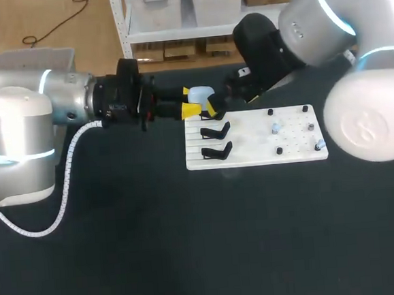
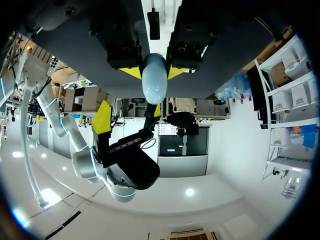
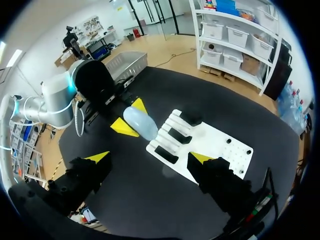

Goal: Pick up each earbud case from the left stands, insert the matching earbuds, close the lid, and place the case in the box.

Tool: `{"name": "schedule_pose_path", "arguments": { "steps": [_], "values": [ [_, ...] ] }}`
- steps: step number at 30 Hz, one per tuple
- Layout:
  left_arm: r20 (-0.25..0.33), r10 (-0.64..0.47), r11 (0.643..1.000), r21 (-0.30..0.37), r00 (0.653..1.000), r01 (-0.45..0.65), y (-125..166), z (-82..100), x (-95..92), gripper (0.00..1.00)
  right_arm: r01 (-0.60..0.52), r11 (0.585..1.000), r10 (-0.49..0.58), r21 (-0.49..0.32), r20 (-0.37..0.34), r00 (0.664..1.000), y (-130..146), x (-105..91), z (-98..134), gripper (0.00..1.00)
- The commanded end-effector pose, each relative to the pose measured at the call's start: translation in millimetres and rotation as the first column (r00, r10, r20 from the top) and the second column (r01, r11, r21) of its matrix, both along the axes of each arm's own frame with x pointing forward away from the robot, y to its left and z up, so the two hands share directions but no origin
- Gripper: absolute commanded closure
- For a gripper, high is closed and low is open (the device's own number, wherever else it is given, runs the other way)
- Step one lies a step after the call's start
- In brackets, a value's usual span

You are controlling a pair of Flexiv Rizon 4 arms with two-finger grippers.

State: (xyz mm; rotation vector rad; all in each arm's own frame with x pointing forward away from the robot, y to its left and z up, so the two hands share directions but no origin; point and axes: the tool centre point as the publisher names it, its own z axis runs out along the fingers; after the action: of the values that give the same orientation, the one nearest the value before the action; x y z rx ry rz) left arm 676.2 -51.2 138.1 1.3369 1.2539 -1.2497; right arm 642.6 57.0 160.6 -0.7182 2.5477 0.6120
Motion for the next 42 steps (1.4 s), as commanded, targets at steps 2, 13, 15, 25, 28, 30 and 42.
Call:
{"name": "schedule_pose_path", "arguments": {
  "steps": [2,13,15,25,28,30,42],
  "values": [
    [0.000,-0.003,1.000,0.000,1.000,0.003,0.2,-0.4,1.1,1.00,0.002,1.000,-0.002,-0.008,-0.006,1.000,6.1,9.2,-3.3,0.00],
    [0.000,-0.003,1.000,0.000,1.000,0.003,0.2,-0.4,1.1,1.00,0.004,1.000,-0.004,-0.011,-0.015,1.000,10.9,19.9,-7.5,0.00],
    [0.000,-0.003,1.000,0.000,1.000,0.003,0.2,-0.4,1.1,1.00,0.005,1.000,-0.005,-0.011,-0.018,1.000,11.2,21.6,-8.8,0.00],
    [0.000,-0.003,1.000,0.000,1.000,0.003,0.2,-0.4,1.1,1.00,0.014,1.000,-0.014,-0.008,-0.024,1.000,11.7,28.3,-11.0,0.00],
    [0.000,-0.003,1.000,0.000,1.000,0.003,0.2,-0.4,1.1,1.00,0.019,1.000,-0.020,-0.008,-0.023,1.000,10.9,30.4,-10.7,0.00],
    [0.000,-0.003,1.000,0.000,1.000,0.003,0.2,-0.4,1.1,1.00,0.023,1.000,-0.023,-0.008,-0.024,0.999,10.3,31.6,-11.4,0.00],
    [0.000,-0.003,1.000,0.000,1.000,0.003,0.2,-0.4,1.1,1.00,0.042,0.999,-0.042,-0.006,-0.026,0.999,6.5,35.9,-12.0,0.00]
  ]
}}
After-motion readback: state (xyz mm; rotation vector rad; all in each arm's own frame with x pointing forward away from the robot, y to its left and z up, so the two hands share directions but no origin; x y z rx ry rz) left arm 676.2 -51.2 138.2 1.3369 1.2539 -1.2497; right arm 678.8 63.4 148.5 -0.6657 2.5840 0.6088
